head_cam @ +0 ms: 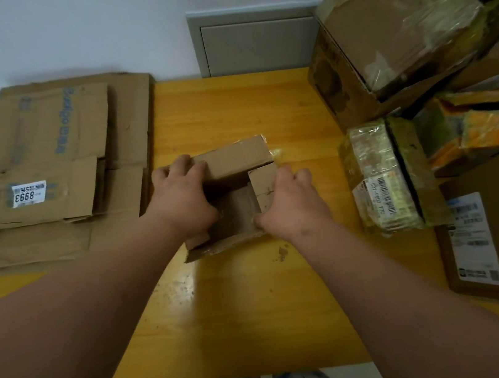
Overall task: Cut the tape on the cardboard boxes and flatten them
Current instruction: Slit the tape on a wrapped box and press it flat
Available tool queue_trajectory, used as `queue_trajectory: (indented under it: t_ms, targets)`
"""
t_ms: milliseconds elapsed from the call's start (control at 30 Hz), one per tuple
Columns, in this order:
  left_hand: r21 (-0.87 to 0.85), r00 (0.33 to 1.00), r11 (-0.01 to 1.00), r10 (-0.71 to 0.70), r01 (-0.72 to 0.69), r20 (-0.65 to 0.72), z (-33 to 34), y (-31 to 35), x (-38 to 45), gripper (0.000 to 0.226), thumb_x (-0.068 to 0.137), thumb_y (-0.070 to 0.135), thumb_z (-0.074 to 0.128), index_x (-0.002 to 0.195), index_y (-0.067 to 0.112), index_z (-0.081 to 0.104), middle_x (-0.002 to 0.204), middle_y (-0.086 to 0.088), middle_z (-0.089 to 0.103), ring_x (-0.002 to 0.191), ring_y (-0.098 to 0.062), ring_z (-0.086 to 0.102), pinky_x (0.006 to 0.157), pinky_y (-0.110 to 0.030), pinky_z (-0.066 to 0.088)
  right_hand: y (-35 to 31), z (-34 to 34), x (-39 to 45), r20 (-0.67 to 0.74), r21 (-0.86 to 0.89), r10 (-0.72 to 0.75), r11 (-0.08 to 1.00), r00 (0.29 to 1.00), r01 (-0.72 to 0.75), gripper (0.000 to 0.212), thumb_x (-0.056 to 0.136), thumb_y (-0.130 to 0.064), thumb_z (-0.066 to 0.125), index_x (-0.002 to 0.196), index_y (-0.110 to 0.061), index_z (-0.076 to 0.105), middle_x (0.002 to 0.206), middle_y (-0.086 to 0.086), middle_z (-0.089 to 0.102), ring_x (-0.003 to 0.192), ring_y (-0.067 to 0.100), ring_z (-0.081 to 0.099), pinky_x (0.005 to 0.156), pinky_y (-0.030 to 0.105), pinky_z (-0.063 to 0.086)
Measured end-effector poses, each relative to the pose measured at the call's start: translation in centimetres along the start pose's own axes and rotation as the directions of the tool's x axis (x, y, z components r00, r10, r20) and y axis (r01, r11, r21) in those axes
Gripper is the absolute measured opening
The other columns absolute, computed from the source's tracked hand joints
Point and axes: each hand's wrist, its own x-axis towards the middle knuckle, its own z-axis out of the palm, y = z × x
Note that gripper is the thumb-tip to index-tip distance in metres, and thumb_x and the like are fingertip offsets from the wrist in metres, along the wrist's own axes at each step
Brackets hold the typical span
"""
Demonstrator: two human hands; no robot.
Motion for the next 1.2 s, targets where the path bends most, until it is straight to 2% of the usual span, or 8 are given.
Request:
queue_trajectory:
  t_ms: [300, 433, 533, 667, 867, 1033, 1133, 1200]
  targets:
    - [-0.064, 0.998, 0.996, 0.057, -0.056, 0.008, -1.7, -1.4, -1.3, 0.081, 0.084, 0.001, 0.059, 0.154, 0.028, 0.029, 0.163, 0.007, 0.011, 0.147, -0.030, 0.011, 0.119, -0.048, 0.019, -2.7, -1.8, 2.1, 0.231, -0.150, 0.217, 0.971, 0.949, -0.186, 0.122, 0.075, -0.040, 0.082, 0.155, -0.024, -0.008, 0.150, 0.011, 0.016, 0.132, 0.038, 0.038, 0.092, 0.046, 0.047]
    - [-0.092, 0.991, 0.988, 0.117, -0.124, -0.071, -2.1, -1.5, -1.9, 0.082, 0.084, -0.001, 0.062, 0.154, 0.029, 0.029, 0.162, 0.013, 0.012, 0.147, -0.023, 0.012, 0.118, -0.044, 0.020, -3.3, -1.7, 2.7, 0.234, -0.102, 0.265, 0.964, 0.936, -0.247, 0.121, 0.075, -0.037, 0.083, 0.154, -0.016, -0.006, 0.140, 0.016, 0.039, 0.124, 0.037, 0.048, 0.087, 0.046, 0.048]
    - [-0.062, 0.975, 0.978, 0.194, -0.201, -0.111, -2.5, -1.3, -2.2, 0.083, 0.084, -0.001, 0.063, 0.154, 0.026, 0.029, 0.161, 0.014, 0.011, 0.146, -0.021, 0.013, 0.117, -0.039, 0.019, -3.2, -2.0, 2.8, 0.157, -0.041, 0.293, 0.956, 0.943, -0.290, 0.100, 0.078, -0.037, 0.080, 0.146, -0.013, 0.009, 0.094, 0.012, 0.050, 0.090, 0.032, 0.056, 0.068, 0.040, 0.048]
    - [-0.056, 0.959, 0.966, 0.241, -0.252, -0.152, -2.7, -1.1, -2.5, 0.082, 0.084, -0.003, 0.063, 0.154, 0.024, 0.030, 0.162, 0.014, 0.012, 0.146, -0.018, 0.013, 0.115, -0.034, 0.019, -2.2, -2.7, 2.2, 0.115, 0.024, 0.273, 0.961, 0.955, -0.277, 0.079, 0.087, -0.029, 0.069, 0.142, -0.014, 0.016, 0.078, 0.008, 0.048, 0.062, 0.023, 0.048, 0.047, 0.031, 0.035]
    - [-0.066, 0.975, 0.977, 0.196, -0.203, -0.104, -3.0, -2.0, -2.7, 0.082, 0.085, 0.001, 0.065, 0.154, 0.026, 0.028, 0.162, 0.015, 0.006, 0.149, -0.021, 0.012, 0.118, -0.040, 0.022, 0.0, -3.5, 1.5, 0.114, 0.351, 0.148, 0.919, 0.982, -0.180, 0.049, 0.095, -0.015, 0.049, 0.141, -0.009, 0.036, 0.110, 0.012, 0.057, 0.085, 0.026, 0.056, 0.058, 0.032, 0.043]
    - [-0.113, 0.972, 0.982, 0.129, -0.153, -0.194, -3.6, -2.5, -2.6, 0.087, 0.085, -0.004, 0.062, 0.154, 0.032, 0.026, 0.163, 0.016, -0.002, 0.151, -0.023, 0.008, 0.118, -0.042, 0.026, 1.0, -3.7, 0.0, 0.136, 0.545, 0.046, 0.831, 0.990, -0.114, 0.044, 0.100, -0.015, 0.048, 0.144, -0.017, 0.044, 0.135, 0.010, 0.055, 0.119, 0.032, 0.055, 0.098, 0.049, 0.051]
    - [-0.187, 0.949, 0.975, 0.055, -0.117, -0.309, -4.6, -2.1, -2.1, 0.097, 0.082, -0.012, 0.058, 0.152, 0.046, 0.022, 0.161, 0.023, -0.010, 0.152, -0.027, 0.005, 0.110, -0.042, 0.038, 1.0, -4.7, -0.6, 0.035, 0.632, -0.022, 0.775, 0.999, -0.005, 0.028, 0.101, -0.019, 0.049, 0.127, -0.023, 0.055, 0.121, 0.002, 0.062, 0.113, 0.027, 0.059, 0.095, 0.048, 0.052]
    - [-0.215, 0.933, 0.970, 0.028, -0.112, -0.359, -5.1, -1.7, -1.6, 0.107, 0.081, -0.015, 0.058, 0.151, 0.053, 0.014, 0.161, 0.023, -0.011, 0.150, -0.029, 0.011, 0.089, -0.027, 0.053, 1.0, -5.1, -1.0, -0.079, 0.632, -0.075, 0.767, 0.994, 0.108, 0.021, 0.100, -0.021, 0.049, 0.113, -0.036, 0.054, 0.106, -0.008, 0.062, 0.102, 0.021, 0.061, 0.089, 0.043, 0.054]
